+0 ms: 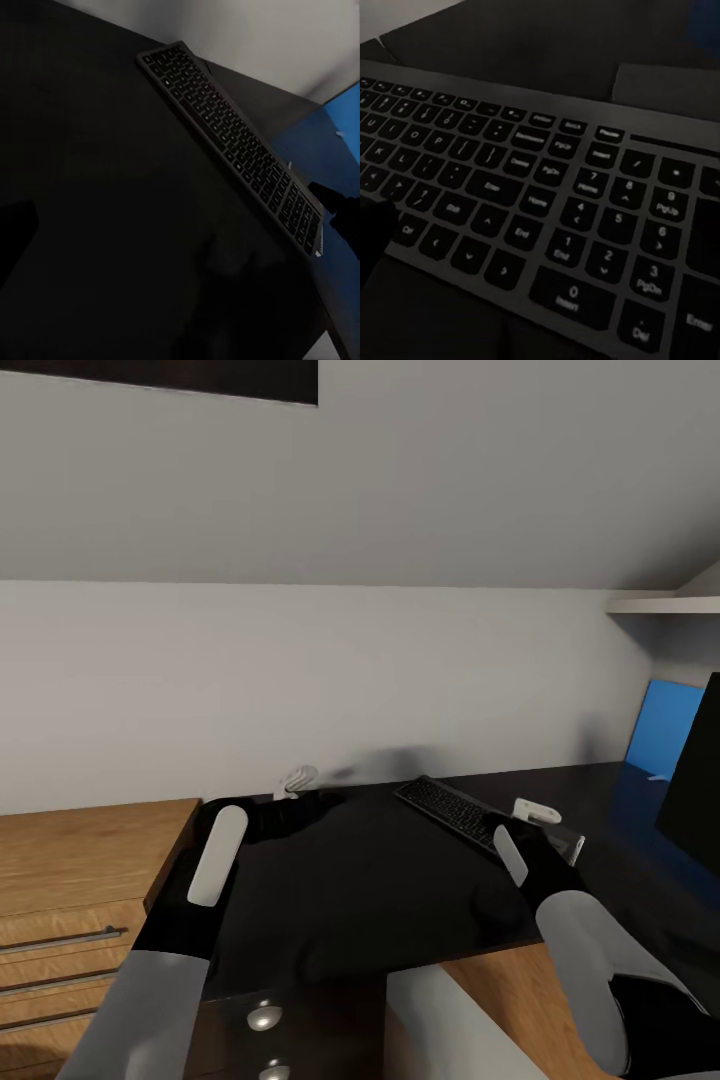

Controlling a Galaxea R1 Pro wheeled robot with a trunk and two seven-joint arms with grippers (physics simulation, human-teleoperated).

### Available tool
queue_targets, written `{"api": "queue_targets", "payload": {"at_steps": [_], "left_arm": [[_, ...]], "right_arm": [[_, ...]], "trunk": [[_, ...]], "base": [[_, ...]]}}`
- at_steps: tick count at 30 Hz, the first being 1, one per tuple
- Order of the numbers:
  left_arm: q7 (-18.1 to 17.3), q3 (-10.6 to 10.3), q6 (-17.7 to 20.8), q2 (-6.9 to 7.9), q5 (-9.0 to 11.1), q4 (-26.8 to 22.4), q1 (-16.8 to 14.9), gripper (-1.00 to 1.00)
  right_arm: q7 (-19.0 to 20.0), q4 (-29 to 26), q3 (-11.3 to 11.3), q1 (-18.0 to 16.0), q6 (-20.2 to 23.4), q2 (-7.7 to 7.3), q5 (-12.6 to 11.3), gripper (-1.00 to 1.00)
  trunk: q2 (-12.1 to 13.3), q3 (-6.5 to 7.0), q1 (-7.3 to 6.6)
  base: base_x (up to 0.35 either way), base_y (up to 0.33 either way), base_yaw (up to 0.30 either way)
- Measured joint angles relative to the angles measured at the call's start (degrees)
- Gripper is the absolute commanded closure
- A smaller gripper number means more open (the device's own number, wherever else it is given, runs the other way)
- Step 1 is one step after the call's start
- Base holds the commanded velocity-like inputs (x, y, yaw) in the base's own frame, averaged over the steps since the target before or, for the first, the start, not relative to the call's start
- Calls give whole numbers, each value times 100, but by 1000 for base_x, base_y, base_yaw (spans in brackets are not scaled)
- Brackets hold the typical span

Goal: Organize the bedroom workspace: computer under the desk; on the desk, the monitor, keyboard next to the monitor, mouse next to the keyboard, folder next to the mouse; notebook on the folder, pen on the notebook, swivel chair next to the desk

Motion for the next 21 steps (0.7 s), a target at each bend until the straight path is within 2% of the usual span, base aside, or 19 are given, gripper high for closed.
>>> {"api": "queue_targets", "payload": {"at_steps": [9, 16, 21], "left_arm": [[-4, -9, 2, -12, 3, 8, -1, -100], [23, -16, 1, -11, 5, 7, 1, -100], [31, -17, 0, -12, -1, 3, 1, -100]], "right_arm": [[-12, -8, 0, 38, -51, 11, 11, -100], [-28, -6, 8, 62, -227, 17, 43, -100], [-32, -8, 8, 65, -238, 17, 45, -100]], "trunk": [[0, 0, 0], [239, 107, -131], [440, 193, -241]], "base": [[0, 0, 1], [0, 0, 251], [0, 0, 140]]}}
